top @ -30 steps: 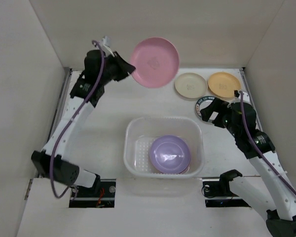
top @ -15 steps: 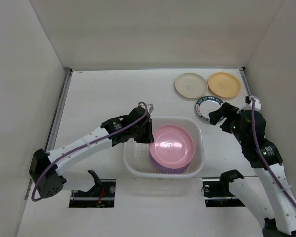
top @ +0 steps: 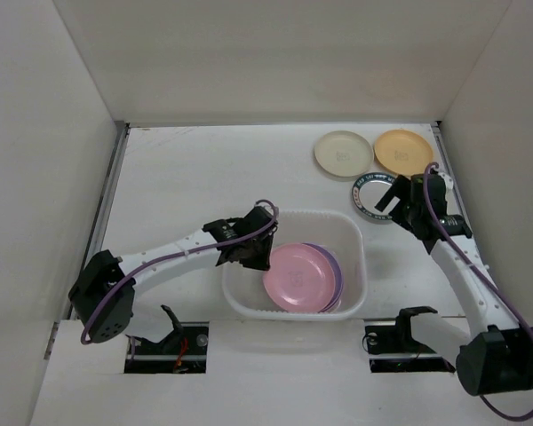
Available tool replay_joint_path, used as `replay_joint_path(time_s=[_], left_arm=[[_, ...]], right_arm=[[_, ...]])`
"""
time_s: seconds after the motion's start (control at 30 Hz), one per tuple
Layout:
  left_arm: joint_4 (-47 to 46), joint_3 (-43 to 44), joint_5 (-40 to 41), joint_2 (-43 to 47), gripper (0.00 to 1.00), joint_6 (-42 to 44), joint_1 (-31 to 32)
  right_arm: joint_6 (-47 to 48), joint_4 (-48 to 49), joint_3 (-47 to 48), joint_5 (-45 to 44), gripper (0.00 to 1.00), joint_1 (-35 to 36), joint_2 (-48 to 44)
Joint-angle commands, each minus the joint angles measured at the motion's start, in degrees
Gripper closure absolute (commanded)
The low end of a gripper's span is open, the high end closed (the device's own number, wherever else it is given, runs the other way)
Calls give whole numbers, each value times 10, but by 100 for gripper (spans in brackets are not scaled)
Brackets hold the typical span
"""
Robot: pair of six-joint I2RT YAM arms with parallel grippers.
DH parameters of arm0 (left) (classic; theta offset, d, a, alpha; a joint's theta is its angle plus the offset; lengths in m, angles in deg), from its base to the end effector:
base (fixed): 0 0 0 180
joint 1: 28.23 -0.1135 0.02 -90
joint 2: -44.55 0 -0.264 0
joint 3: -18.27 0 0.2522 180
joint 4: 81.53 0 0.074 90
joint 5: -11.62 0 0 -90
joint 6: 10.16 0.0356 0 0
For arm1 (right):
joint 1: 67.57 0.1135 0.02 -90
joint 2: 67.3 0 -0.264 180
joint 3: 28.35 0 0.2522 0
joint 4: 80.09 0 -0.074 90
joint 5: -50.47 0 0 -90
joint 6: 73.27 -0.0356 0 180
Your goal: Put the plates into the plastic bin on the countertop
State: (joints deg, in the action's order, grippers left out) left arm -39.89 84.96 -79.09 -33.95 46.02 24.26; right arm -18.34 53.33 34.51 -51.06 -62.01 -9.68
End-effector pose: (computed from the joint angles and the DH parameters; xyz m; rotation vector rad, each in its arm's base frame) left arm 0.1698 -0.2220 0.2325 0.4302 2.5841 -0.6035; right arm 0.2112 0.0134 0.2876 0.6802 2.1748 0.1418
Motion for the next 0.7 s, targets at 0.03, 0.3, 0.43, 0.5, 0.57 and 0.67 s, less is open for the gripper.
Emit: replay_joint_path(time_s=[0.03, 0.3, 0.43, 0.5, 0.57, 0.67], left_arm=[[-48, -20, 5, 14, 83, 41, -11], [-22, 14, 33, 46, 38, 70, -9], [27, 93, 68, 43, 20, 95, 4], [46, 130, 74, 47, 0, 100, 3], [55, 154, 80, 62, 0, 104, -3], [65, 172, 79, 92, 0, 102, -27]], right_arm=[[-44, 77, -22, -14, 0, -51, 31], [-69, 148, -56, 20, 1, -151, 85], [-100, 198, -81, 80, 4, -181, 134], [-109, 233, -96, 111, 5, -195, 151], [-119, 266, -110, 135, 7, -210, 168], [-144, 295, -118, 185, 9, -233, 201]])
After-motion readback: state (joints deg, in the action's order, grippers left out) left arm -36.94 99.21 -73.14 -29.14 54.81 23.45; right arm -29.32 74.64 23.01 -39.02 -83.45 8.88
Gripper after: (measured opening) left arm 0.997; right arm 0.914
